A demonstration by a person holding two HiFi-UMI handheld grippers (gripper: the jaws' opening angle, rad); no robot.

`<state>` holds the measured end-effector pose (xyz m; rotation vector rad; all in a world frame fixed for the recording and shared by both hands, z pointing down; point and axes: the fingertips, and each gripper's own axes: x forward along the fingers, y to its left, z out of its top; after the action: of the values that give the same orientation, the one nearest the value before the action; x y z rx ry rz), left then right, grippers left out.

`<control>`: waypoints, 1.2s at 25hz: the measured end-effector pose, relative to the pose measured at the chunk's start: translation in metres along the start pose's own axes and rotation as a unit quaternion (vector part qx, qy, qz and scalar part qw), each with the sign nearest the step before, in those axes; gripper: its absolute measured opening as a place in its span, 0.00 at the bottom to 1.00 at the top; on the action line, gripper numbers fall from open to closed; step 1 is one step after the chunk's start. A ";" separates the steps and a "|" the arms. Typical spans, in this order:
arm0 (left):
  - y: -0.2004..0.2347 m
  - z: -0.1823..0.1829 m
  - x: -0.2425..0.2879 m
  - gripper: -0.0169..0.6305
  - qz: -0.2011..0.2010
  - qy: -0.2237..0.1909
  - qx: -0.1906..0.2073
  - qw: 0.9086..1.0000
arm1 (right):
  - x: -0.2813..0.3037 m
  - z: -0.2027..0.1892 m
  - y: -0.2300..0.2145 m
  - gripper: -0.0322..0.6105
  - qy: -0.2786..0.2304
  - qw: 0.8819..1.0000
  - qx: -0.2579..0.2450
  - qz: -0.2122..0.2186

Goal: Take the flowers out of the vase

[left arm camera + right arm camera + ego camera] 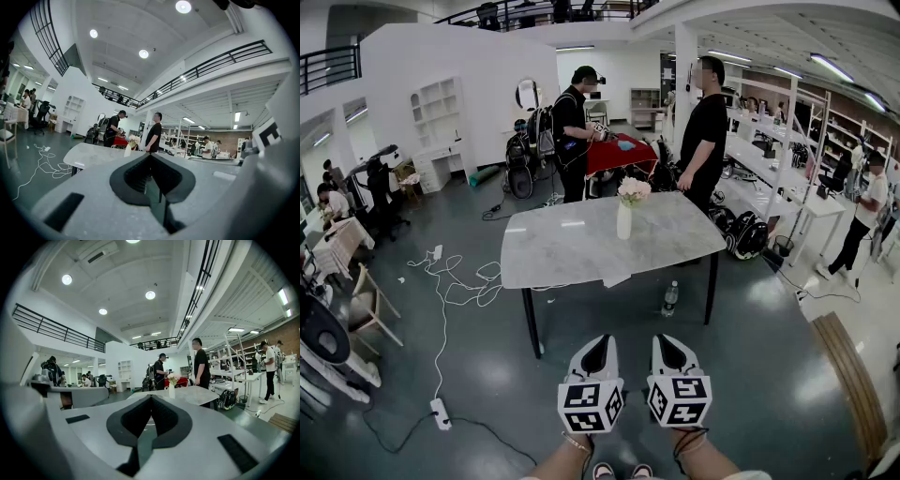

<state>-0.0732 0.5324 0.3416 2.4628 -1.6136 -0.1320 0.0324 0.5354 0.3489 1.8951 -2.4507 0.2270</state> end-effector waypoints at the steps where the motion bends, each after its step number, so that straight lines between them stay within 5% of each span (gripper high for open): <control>1: 0.001 0.002 0.000 0.04 -0.001 0.000 0.001 1.000 | 0.001 0.001 0.001 0.06 0.000 1.000 0.000 -0.001; 30: 0.072 -0.004 0.041 0.04 -0.028 0.022 -0.002 0.999 | 0.070 -0.016 0.013 0.06 0.015 0.998 0.025 -0.048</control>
<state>-0.1209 0.4676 0.3624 2.4900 -1.5272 -0.0899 0.0008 0.4732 0.3717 2.0085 -2.3481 0.3153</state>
